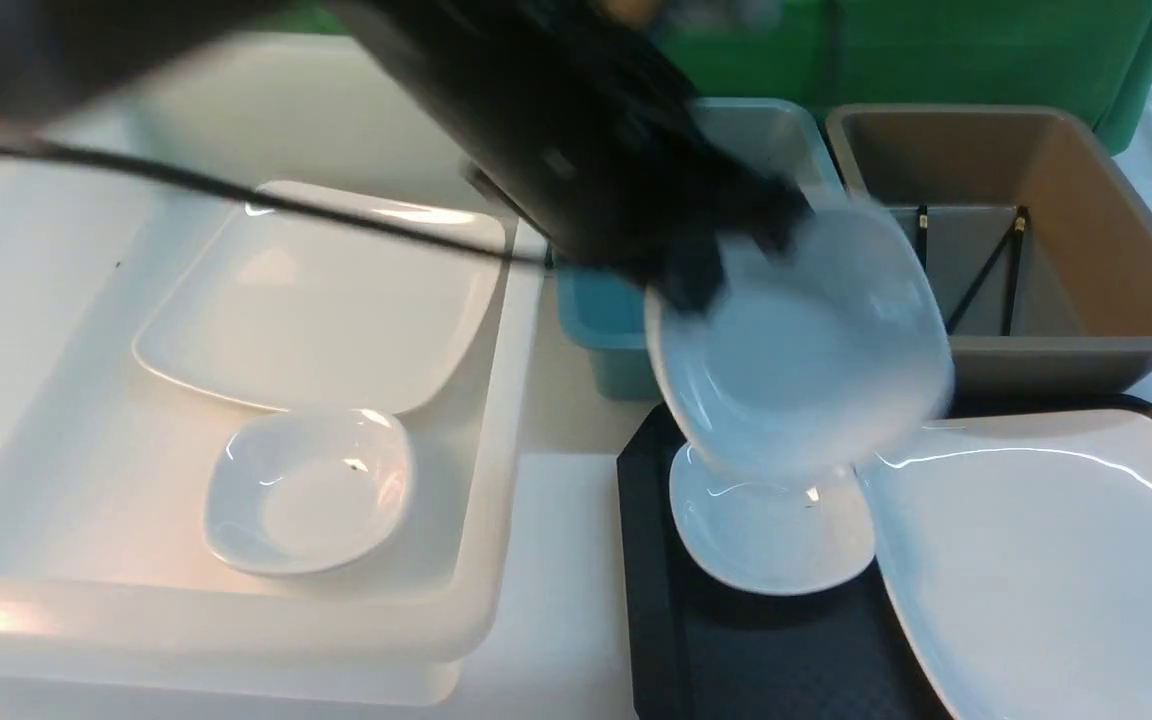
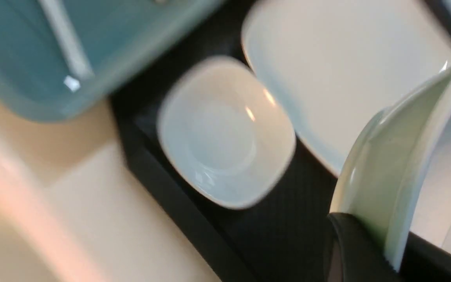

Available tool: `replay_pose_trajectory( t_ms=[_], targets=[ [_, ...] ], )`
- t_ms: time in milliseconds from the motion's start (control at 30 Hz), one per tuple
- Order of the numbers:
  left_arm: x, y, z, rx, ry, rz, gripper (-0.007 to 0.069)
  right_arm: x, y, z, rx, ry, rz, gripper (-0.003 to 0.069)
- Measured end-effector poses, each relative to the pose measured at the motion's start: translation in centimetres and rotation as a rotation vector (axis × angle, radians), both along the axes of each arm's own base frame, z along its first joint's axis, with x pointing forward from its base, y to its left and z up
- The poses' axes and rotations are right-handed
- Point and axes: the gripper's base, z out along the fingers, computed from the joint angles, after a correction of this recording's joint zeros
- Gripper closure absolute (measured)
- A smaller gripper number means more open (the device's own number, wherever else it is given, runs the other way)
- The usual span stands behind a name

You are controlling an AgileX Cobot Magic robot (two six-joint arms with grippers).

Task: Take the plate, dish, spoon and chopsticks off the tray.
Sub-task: Use the left arm to put the small plate into the large storage box on the left

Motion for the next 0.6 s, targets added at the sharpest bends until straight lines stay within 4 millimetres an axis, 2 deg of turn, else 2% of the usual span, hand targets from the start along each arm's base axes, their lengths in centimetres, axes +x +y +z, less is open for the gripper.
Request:
replay_pose_trajectory(
  t_ms=[67,100,200,233,267,300,400,433,500,533,567,600],
  targets=[
    [0.2,3.3,1.9,-0.04,-0.045,0.088,0.0594,0.5,0.4,1.4,0.03,-0.029,0.06,0.0636],
    [0.2,5.9,2.8,-0.066,-0.066,0.158,0.0594,1.2,0.8,2.2,0.058,-0.035,0.105,0.0636],
    [-0.3,9.2,3.2,-0.092,-0.082,0.243,0.0594,2.1,1.2,3.0,0.067,-0.04,0.151,0.0636],
    [-0.8,11.9,2.6,-0.12,-0.076,0.326,0.0594,2.7,1.9,3.3,0.065,-0.036,0.202,0.0636],
    [-0.8,11.9,2.3,-0.122,-0.066,0.327,0.0594,2.8,1.9,3.3,0.064,-0.036,0.203,0.0636],
    [-1.4,14.0,1.5,-0.165,-0.062,0.406,0.0594,3.3,2.8,3.4,0.061,-0.029,0.259,0.0636],
    [-2.2,17.2,-1.8,-0.217,-0.012,0.548,0.0594,4.2,5.2,2.8,0.024,-0.017,0.35,0.0636],
    [-2.3,18.0,-2.5,-0.233,-0.003,0.586,0.0594,4.4,5.7,2.6,0.01,-0.012,0.364,0.0636],
    [-2.7,19.5,-5.2,-0.247,0.048,0.658,0.0594,5.1,7.5,1.7,-0.036,0.003,0.389,0.0636],
    [-2.9,20.4,-7.0,-0.254,0.087,0.708,0.0594,5.3,9.1,0.8,-0.073,0.017,0.427,0.0636],
    [-3.0,20.8,-7.7,-0.254,0.104,0.726,0.0594,5.7,9.5,0.5,-0.094,0.017,0.416,0.0636],
    [-3.2,21.5,-9.2,-0.252,0.138,0.765,0.0594,5.9,10.8,-0.2,-0.122,0.025,0.434,0.0636]
  ],
)
